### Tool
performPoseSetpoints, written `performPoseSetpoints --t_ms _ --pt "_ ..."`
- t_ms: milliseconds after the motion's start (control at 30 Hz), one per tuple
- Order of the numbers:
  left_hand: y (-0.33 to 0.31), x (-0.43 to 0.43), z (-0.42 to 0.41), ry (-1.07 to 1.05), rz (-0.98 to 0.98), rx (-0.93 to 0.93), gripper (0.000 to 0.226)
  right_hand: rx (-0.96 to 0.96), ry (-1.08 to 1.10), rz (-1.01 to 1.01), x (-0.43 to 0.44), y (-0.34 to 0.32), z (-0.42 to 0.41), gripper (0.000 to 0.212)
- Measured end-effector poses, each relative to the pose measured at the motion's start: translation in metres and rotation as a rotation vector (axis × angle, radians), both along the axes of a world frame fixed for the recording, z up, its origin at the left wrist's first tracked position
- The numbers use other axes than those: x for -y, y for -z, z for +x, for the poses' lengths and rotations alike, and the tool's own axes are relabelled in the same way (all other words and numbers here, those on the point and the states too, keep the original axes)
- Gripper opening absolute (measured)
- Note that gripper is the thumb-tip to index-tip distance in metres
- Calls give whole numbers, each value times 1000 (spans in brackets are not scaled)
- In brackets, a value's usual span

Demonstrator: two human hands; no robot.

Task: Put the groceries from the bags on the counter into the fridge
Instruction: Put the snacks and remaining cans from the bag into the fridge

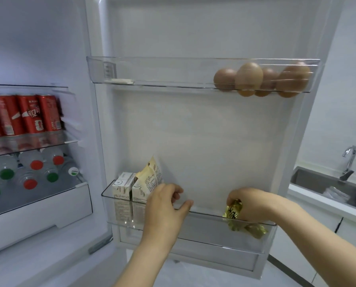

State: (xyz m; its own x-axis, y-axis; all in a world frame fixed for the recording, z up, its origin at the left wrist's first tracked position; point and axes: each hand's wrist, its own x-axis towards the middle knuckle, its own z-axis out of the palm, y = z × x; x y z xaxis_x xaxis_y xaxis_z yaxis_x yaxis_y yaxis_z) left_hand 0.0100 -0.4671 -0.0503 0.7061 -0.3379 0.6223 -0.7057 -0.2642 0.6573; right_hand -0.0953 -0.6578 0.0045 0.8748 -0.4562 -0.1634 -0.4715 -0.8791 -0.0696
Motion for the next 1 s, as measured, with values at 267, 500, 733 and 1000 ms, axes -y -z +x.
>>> performPoseSetpoints --t_ms 267,500,733,1000 --pt "-3 -3 -2 2 6 10 21 -73 56 -115 -8 4 9 37" --pt "-6 -7 -4 9 19 -6 21 -31 102 -125 -12 6 9 41" --pt "-5 -11 -4 13 19 -1 21 356 82 -103 -31 -7 -22 50" --pt "-17 -6 -27 250 22 -82 28 618 65 -27 -67 -5 -80 29"
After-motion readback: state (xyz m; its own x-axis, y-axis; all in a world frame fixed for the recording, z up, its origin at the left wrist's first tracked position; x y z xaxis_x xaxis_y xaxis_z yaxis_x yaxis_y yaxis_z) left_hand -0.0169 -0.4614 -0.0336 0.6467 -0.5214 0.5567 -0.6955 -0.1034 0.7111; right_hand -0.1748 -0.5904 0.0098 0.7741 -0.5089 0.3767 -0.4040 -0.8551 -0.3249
